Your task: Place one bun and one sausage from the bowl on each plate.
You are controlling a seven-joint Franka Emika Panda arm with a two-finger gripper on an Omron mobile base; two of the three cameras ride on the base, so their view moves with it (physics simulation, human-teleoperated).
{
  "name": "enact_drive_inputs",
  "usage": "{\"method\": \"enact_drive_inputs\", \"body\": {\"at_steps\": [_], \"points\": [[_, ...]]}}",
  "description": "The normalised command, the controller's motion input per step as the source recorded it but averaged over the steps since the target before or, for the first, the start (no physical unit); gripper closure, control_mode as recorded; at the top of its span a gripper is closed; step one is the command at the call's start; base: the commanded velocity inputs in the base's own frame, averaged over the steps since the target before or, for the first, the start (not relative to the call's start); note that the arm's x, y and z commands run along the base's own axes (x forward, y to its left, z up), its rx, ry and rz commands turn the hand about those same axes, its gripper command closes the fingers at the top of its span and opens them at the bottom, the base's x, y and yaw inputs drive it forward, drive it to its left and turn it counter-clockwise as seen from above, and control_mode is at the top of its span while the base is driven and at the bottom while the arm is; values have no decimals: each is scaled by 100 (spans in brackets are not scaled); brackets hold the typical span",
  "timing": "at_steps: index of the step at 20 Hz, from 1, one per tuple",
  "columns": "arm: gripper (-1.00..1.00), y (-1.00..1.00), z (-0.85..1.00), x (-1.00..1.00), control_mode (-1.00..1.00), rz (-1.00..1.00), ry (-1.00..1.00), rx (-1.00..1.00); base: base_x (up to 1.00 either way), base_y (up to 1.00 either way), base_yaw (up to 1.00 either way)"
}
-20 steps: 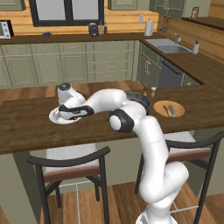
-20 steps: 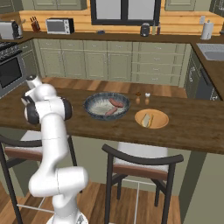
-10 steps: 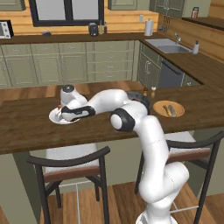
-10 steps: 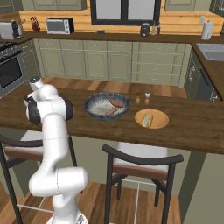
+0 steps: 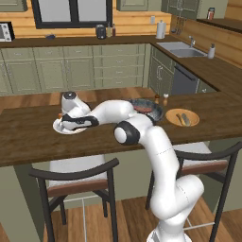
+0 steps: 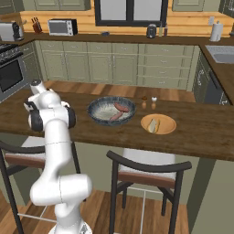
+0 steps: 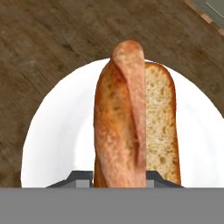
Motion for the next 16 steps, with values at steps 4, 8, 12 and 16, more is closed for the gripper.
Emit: {"method": "enact_drive_inputs", "body": {"at_steps": [4, 8, 12, 16], "points": [[-100, -15, 0, 4, -100, 1, 0, 0, 0, 0, 0], [-100, -54, 0, -16, -100, 0, 0, 0, 0, 0, 0], [-100, -24, 2, -16, -100, 0, 0, 0, 0, 0, 0], [-100, -66, 27, -78, -100, 0, -2, 0, 0, 0, 0]]}}
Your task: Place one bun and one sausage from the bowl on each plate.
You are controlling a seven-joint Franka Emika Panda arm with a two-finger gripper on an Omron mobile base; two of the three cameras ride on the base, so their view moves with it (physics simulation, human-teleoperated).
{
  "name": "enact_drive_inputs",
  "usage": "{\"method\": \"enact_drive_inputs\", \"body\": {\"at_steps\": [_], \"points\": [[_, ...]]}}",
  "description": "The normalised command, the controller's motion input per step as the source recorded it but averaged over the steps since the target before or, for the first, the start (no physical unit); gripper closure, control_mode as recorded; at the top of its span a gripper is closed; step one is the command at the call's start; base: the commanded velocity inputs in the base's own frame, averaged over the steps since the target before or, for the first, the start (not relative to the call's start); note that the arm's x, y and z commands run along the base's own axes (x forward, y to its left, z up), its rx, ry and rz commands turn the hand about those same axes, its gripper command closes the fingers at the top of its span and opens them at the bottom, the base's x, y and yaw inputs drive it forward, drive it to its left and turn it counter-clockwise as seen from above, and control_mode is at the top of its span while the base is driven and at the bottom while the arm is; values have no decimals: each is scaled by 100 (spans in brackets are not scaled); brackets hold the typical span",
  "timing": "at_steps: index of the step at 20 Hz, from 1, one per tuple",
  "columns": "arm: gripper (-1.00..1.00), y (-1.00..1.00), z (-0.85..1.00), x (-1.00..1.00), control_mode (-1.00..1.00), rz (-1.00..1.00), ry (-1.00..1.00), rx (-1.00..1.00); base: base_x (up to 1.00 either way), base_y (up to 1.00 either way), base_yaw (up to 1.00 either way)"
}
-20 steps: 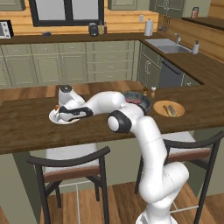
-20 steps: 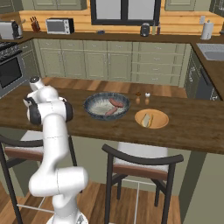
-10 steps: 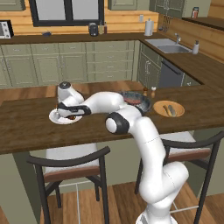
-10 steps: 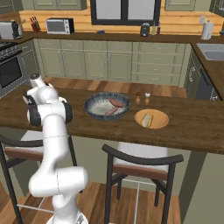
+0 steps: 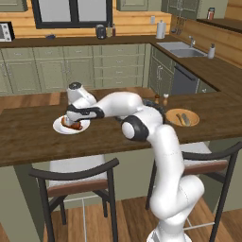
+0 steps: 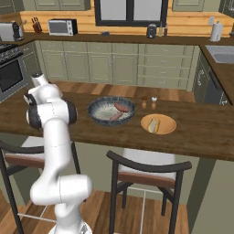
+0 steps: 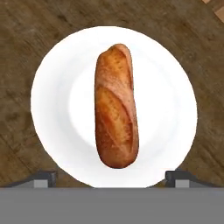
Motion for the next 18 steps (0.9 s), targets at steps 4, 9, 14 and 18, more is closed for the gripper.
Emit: {"method": "enact_drive_inputs", "body": {"at_steps": [4, 9, 14, 18], "points": [[-100, -93, 40, -94, -100, 0, -6, 0, 0, 0, 0], [-100, -97, 59, -68, -100, -6, -1, 5, 0, 0, 0], [-100, -83, 82, -33, -100, -21, -1, 7, 0, 0, 0], [-100, -94, 58, -7, -100, -31, 0, 6, 0, 0, 0]]}}
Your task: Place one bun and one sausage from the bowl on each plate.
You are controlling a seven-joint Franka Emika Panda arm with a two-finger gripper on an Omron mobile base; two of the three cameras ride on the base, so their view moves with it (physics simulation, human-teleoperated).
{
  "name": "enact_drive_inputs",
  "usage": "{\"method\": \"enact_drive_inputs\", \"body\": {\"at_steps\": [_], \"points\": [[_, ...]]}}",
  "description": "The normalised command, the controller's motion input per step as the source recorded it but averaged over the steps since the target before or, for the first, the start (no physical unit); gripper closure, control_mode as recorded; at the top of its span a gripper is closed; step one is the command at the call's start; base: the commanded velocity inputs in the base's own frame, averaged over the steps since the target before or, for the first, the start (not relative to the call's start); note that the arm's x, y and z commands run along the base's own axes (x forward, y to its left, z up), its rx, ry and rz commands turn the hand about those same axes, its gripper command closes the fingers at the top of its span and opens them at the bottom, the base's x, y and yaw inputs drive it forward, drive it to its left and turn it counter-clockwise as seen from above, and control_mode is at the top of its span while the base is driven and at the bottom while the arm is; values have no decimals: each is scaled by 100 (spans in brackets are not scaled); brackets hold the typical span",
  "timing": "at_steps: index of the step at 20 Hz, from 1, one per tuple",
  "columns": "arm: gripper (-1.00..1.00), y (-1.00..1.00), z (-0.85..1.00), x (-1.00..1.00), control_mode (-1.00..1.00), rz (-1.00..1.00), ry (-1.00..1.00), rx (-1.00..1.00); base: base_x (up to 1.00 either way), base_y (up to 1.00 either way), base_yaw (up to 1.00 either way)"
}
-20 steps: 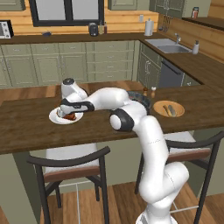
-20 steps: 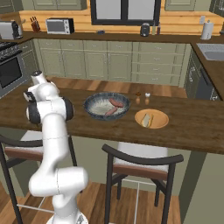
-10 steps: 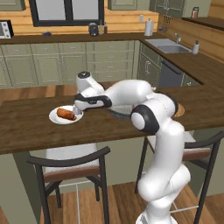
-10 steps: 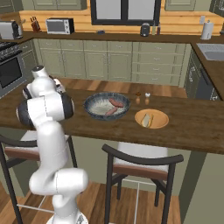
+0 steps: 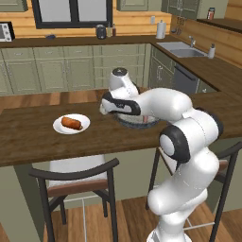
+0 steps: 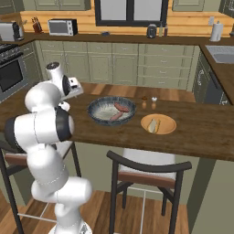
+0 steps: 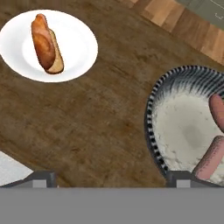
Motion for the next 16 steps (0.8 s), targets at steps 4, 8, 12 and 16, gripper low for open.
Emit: {"method": "enact_drive_inputs", "body": {"at_steps": [4, 8, 12, 16], "points": [[-100, -100, 19, 0, -100, -35, 0, 7, 0, 0, 0], [-100, -93, 0, 21, -100, -35, 1, 11, 0, 0, 0], [-100, -66, 0, 15, -100, -35, 13, 5, 0, 0, 0], [-100, -18, 0, 6, -100, -30, 23, 2, 0, 0, 0]]}}
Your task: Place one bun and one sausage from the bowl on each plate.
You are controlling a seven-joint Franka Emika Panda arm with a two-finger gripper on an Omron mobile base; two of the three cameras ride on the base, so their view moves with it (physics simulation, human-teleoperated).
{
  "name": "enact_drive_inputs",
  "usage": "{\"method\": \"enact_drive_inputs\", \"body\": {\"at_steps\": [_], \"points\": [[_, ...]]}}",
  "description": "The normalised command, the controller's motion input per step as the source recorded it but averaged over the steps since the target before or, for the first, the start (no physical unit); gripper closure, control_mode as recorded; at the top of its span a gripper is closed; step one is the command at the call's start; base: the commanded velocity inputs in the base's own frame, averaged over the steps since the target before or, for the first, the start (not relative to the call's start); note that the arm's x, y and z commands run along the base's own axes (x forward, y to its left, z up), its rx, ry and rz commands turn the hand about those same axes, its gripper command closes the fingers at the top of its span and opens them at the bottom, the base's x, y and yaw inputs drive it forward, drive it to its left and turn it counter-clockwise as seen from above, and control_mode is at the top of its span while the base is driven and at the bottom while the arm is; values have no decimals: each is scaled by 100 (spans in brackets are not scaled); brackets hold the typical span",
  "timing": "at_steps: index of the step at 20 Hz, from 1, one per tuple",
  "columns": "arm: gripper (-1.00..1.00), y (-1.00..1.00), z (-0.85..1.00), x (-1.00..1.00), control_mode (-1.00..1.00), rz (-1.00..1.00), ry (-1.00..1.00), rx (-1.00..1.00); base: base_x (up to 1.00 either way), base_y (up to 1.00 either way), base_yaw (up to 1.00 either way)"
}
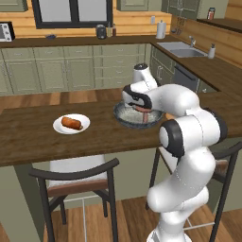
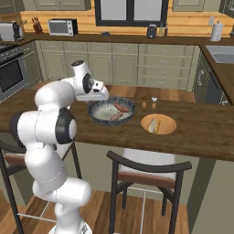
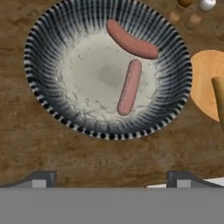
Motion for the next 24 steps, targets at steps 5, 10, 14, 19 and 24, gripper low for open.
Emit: {"method": "enact_drive_inputs", "body": {"at_steps": [5, 10, 14, 19, 24], "points": [[-100, -16, -8, 0, -100, 0, 4, 9, 0, 0, 0], [-100, -15, -27, 36, -100, 3, 4, 5, 0, 0, 0], [-100, 0, -57, 56, -100, 7, 0, 7, 0, 0, 0], [-100, -26, -53, 45, -100, 4, 0, 4, 0, 0, 0], [-100, -31, -25, 31, -100, 0, 3, 0, 0, 0, 0]]}}
